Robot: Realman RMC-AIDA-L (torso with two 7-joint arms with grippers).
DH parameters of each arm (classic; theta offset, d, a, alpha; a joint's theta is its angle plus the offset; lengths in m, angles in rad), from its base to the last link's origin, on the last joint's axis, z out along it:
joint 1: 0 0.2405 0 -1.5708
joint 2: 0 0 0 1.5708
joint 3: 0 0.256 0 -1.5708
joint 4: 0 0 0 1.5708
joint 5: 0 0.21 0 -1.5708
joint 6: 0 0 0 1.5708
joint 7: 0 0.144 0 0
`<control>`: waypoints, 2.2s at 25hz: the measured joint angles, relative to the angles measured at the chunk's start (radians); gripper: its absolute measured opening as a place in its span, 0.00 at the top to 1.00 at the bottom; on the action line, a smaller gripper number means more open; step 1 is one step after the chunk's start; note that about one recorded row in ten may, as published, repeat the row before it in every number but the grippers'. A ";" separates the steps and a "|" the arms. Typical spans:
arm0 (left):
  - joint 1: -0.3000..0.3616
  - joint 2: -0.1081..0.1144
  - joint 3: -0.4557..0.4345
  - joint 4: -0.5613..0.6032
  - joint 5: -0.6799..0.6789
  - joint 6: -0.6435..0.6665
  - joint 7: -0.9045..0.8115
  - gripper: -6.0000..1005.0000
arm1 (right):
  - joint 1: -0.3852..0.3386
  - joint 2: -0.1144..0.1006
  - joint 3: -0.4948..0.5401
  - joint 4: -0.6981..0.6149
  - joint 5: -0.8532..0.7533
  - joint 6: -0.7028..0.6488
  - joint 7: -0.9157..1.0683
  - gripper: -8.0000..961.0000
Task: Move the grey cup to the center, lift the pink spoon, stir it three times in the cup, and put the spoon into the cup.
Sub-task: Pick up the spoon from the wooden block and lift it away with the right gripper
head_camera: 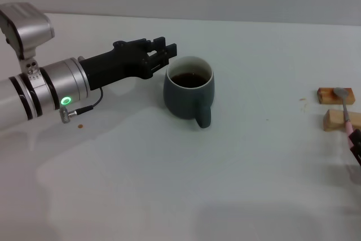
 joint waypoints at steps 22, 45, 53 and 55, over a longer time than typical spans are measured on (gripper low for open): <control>-0.015 -0.009 0.002 0.002 0.000 -0.048 -0.001 0.65 | 0.050 -0.002 -0.039 -0.006 -0.001 0.053 0.000 0.40; -0.010 -0.019 0.000 0.001 0.000 -0.057 0.000 0.65 | 0.039 -0.002 -0.045 -0.006 0.002 0.076 0.003 0.48; -0.007 -0.022 -0.003 0.001 0.000 -0.057 0.000 0.65 | 0.035 0.000 -0.041 -0.004 0.005 0.075 0.008 0.50; -0.007 -0.023 -0.003 0.001 0.000 -0.057 0.000 0.65 | 0.035 0.000 -0.041 -0.002 0.006 0.075 0.008 0.51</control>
